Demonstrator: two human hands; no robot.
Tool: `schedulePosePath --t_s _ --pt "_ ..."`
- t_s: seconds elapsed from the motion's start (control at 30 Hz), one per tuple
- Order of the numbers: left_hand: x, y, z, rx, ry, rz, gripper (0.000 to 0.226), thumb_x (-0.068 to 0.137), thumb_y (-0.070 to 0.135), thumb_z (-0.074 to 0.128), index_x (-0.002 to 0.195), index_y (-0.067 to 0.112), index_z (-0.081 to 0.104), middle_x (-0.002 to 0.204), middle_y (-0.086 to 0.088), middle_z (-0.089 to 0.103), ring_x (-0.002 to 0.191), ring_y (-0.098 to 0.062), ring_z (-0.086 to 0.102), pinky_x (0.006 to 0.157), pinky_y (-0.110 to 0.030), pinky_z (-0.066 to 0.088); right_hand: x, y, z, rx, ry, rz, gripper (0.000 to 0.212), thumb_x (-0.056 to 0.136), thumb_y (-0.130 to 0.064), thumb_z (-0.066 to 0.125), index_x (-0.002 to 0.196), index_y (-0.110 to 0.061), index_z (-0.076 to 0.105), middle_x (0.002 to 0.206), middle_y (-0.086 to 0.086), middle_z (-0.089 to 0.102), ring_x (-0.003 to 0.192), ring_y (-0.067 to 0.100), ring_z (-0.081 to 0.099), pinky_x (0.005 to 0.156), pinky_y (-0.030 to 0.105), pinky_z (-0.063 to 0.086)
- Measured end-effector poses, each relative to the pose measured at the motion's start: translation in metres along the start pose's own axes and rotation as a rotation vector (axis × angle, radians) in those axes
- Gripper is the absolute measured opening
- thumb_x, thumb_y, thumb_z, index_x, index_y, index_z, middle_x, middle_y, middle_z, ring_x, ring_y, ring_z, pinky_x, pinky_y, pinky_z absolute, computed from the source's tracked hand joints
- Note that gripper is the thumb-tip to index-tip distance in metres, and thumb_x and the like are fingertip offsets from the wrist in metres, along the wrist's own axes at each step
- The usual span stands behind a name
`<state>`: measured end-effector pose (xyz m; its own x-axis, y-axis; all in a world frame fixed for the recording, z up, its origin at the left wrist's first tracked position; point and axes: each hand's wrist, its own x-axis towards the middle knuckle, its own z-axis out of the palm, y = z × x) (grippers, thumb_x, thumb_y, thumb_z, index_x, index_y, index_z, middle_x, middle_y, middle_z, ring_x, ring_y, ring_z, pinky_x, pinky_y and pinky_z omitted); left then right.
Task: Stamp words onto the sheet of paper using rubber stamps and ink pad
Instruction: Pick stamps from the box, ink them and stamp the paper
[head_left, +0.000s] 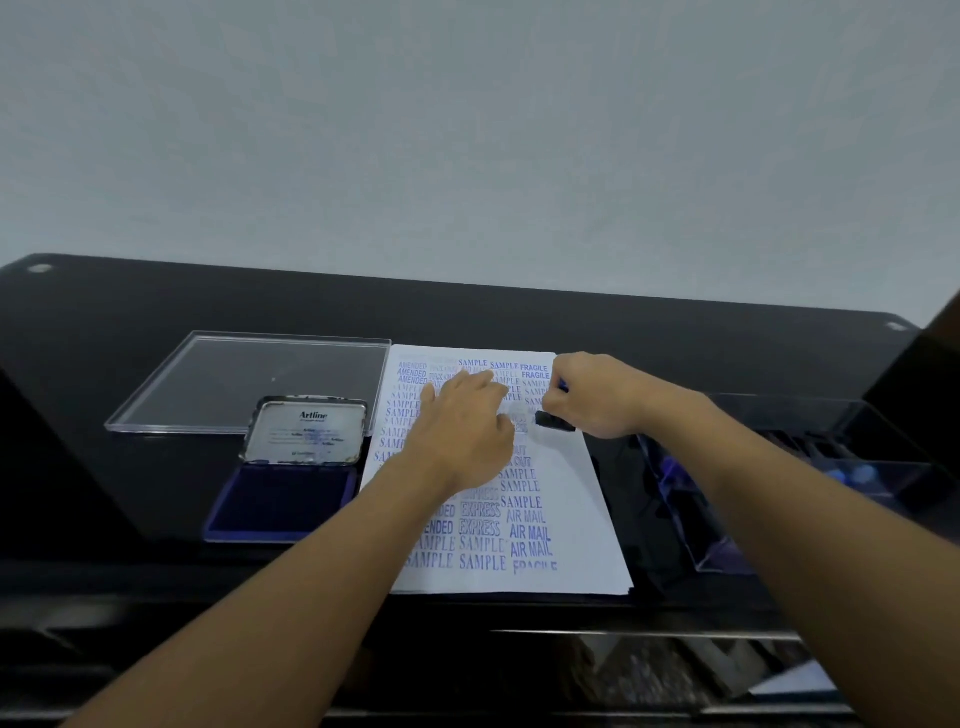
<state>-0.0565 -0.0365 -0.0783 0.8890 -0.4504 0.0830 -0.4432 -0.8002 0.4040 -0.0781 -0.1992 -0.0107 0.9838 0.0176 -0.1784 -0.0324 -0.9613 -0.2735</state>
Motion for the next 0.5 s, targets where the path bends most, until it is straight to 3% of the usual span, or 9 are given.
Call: schedulePosePath --t_s 0.5 --pt "0.004 -0.005 0.011 0.034 0.023 0.031 0.048 0.101 0.029 0.034 0.147 0.017 0.040 0.161 -0.001 0.026 0.148 -0.018 0.018 0.119 -0.057 0.005 0.016 0.000 0.010 -0.080 -0.029 0.017 0.022 0.092 -0.025 0.050 0.076 -0.012 0.046 0.067 0.004 0.050 0.058 0.020 0.041 0.053 0.033 0.036"
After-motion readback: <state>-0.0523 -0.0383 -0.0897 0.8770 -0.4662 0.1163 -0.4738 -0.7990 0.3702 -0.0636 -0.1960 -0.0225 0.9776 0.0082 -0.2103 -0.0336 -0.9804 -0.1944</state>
